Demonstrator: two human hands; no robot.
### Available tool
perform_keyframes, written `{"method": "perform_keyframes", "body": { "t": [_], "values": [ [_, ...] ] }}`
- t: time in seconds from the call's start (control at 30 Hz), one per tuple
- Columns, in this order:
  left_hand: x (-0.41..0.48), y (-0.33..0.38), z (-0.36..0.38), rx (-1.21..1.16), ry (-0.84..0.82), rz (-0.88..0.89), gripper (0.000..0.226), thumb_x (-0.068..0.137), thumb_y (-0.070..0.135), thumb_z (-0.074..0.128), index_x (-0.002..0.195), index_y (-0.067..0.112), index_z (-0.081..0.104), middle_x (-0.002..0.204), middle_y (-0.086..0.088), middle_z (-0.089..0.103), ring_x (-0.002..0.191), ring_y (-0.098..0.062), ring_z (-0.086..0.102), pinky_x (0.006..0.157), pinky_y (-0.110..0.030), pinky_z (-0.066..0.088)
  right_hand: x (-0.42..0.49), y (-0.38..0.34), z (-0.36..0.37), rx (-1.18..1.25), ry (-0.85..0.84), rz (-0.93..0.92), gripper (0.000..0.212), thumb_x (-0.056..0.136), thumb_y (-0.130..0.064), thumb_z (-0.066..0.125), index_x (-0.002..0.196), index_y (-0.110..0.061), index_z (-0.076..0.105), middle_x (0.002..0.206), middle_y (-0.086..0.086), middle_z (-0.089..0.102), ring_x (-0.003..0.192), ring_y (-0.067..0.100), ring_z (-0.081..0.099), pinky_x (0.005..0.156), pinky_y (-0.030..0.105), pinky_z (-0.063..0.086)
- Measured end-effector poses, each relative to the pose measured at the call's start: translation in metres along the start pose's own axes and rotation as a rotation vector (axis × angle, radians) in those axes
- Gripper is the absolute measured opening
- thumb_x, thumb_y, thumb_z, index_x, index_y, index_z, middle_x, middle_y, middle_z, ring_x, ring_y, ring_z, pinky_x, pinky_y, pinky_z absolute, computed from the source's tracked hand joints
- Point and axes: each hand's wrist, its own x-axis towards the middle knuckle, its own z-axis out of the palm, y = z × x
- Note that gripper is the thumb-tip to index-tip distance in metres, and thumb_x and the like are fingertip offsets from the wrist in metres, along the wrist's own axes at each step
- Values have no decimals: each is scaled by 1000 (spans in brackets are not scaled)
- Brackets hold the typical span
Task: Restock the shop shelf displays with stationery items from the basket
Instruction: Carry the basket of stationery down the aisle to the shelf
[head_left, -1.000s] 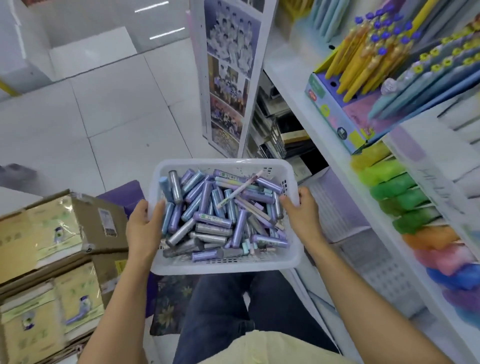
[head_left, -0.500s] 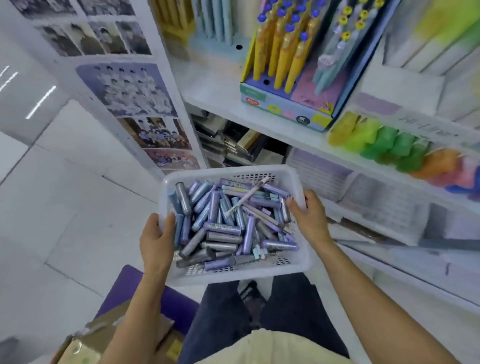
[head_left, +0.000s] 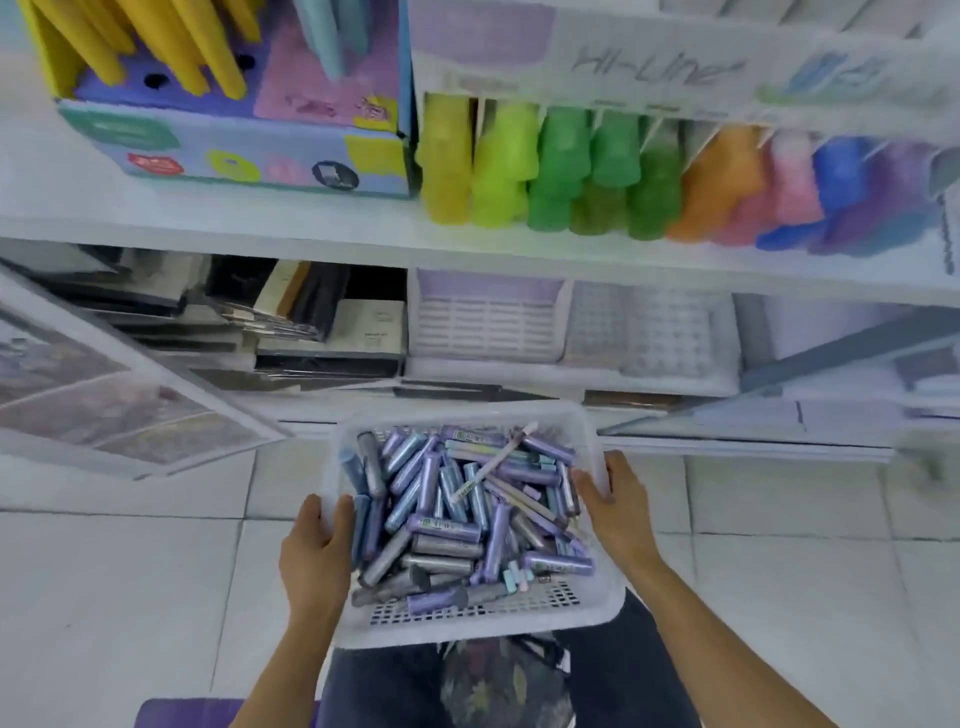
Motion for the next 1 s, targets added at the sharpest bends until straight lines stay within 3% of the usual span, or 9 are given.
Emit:
{"method": "perform_keyframes", "body": {
  "t": [0.17,0.37,0.57,0.7,1.0],
  "values": [
    [20,-60,105,122,-63,-53,43,97,28,53,66,10,31,53,-7,39,47,-21,32,48,-31,25,60,96,12,-102,-21,55,14,93,-16,61,98,-6,51,76,-1,56,61,8,52,49,13,38],
    [67,-140,213,236,-128,-53,42,96,32,55,65,11,35,53,-8,46,48,-22,43,47,-29,28,128,207,55,-154,-23,101,13,94,-16,61,96,-7,52,75,-1,57,66,17,56,50,15,37],
    [127,-219,302,377,-173,-36,38,96,43,50,72,15,42,59,-2,50,57,-27,47,52,-34,32,190,308,122,-194,-20,152,20,93,-22,62,86,-13,45,74,0,54,62,9,51,48,15,33],
    [155,-264,351,433,-156,-57,35,98,43,46,80,13,46,67,-6,51,64,-28,48,57,-34,34,226,361,165,-200,-12,143,21,93,-21,62,91,-8,46,82,8,56,75,24,55,59,29,37],
    [187,-311,410,368,-120,-8,35,97,38,49,80,8,46,65,-8,50,63,-30,48,56,-34,31,273,433,219,-166,41,150,17,96,-19,57,94,-8,43,84,7,52,76,25,50,60,32,32]
  ]
}}
